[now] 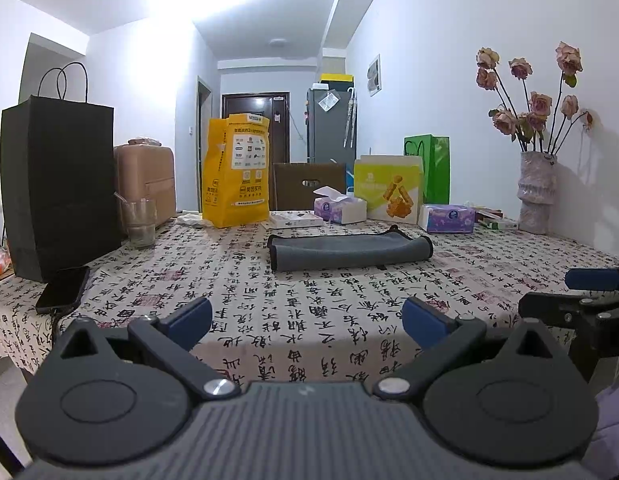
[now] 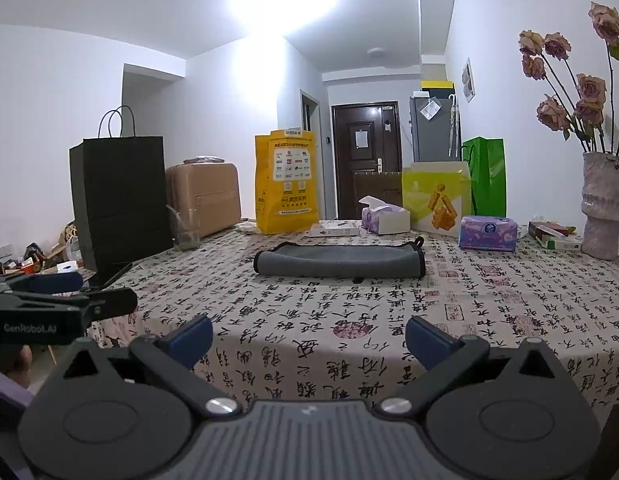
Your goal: Fold towel
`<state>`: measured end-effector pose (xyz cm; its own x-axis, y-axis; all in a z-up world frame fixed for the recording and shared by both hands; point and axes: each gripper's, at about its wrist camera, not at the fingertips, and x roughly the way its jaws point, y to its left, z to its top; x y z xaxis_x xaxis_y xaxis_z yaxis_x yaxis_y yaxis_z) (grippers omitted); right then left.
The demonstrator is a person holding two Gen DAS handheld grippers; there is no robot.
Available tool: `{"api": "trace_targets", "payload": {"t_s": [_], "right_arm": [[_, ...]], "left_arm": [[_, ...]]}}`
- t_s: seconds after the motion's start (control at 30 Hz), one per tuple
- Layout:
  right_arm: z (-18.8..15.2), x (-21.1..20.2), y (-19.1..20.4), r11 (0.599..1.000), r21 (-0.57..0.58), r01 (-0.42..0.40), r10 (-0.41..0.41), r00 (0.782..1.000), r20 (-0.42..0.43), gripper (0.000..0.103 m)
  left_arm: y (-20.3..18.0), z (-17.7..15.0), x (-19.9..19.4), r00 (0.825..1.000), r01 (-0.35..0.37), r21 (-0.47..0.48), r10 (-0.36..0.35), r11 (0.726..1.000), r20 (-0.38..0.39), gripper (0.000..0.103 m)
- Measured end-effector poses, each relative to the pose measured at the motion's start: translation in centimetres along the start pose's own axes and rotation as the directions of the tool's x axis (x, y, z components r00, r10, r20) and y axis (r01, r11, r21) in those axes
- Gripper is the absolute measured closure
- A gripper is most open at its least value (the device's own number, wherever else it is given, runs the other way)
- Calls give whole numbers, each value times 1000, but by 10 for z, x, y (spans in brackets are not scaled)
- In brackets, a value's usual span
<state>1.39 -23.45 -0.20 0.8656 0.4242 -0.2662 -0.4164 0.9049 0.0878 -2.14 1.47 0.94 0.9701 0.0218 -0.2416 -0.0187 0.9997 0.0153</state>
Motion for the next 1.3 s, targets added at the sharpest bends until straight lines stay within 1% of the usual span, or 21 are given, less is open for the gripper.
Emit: {"api": "trace_targets", "payload": {"t_s": [1.3], "right_arm": [[-3, 2, -1, 1000, 2, 1, -1, 1000, -5, 0]], "left_arm": [[3, 1, 2, 1000, -6, 1, 6, 1000, 4, 0]]}}
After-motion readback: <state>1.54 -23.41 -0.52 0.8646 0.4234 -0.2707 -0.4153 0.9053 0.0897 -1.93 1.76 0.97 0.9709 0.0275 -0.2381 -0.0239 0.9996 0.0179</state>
